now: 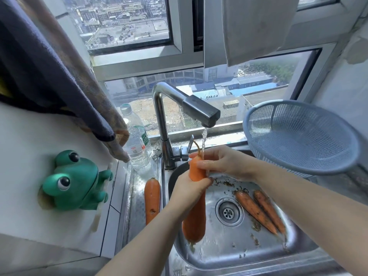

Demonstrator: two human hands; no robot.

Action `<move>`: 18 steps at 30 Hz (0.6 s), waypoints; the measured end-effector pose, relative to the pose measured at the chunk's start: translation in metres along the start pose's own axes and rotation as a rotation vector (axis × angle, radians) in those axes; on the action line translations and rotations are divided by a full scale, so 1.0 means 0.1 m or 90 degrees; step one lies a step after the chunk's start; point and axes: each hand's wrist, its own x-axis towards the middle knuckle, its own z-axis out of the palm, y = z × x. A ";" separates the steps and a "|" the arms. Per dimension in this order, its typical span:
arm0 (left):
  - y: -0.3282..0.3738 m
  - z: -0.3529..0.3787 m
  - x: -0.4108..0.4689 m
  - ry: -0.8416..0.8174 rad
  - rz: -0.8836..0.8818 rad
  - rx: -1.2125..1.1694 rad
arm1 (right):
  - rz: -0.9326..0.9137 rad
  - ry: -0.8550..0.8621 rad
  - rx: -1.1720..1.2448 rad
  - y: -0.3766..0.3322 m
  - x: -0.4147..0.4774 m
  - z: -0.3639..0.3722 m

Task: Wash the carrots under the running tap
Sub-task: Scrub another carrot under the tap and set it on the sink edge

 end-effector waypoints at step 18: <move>0.09 0.17 0.01 0.008 0.073 -0.029 | -0.059 0.183 -0.116 -0.05 0.01 0.05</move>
